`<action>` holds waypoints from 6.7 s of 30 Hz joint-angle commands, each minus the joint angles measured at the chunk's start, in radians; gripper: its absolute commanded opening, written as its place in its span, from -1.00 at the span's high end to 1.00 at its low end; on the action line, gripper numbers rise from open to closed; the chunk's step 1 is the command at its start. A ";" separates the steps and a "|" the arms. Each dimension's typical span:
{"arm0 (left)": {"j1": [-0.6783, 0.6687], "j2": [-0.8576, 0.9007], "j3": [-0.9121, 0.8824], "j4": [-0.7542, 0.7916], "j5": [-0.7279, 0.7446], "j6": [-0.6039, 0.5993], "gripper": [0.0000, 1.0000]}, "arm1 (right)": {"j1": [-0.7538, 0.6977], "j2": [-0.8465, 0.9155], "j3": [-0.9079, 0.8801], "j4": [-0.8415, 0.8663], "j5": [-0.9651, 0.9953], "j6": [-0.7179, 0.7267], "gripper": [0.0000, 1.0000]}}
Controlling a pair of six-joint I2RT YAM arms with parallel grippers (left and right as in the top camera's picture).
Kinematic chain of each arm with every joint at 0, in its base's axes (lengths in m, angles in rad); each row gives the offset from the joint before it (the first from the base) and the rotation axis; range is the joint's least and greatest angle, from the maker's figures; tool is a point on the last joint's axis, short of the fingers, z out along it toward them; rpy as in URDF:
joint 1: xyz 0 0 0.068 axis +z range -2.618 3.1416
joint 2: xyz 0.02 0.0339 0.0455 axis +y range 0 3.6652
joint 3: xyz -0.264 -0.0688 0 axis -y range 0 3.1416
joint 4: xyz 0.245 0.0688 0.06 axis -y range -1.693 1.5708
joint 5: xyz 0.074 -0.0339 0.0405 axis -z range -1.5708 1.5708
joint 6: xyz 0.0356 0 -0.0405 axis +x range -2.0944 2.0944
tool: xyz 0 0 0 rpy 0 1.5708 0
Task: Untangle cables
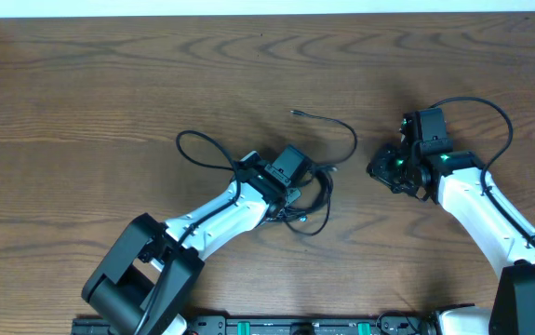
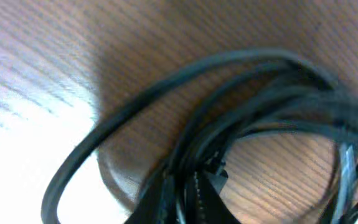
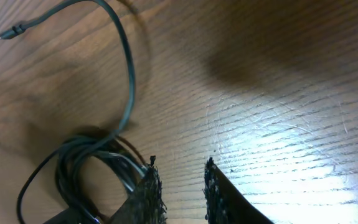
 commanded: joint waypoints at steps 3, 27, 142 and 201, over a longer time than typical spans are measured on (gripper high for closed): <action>0.005 0.026 -0.019 -0.058 -0.021 -0.089 0.85 | 0.004 -0.006 -0.003 -0.005 0.035 -0.026 0.53; 0.005 0.138 -0.062 0.048 0.121 -0.232 0.78 | 0.004 -0.006 -0.003 -0.009 0.035 -0.026 0.41; -0.182 0.092 -0.034 0.223 -0.010 -0.605 0.85 | -0.199 -0.006 -0.003 -0.061 -0.166 -0.313 -0.03; 0.240 -0.314 -0.034 0.238 0.842 0.771 0.85 | 0.066 -0.154 -0.003 0.186 -0.333 -0.686 -0.31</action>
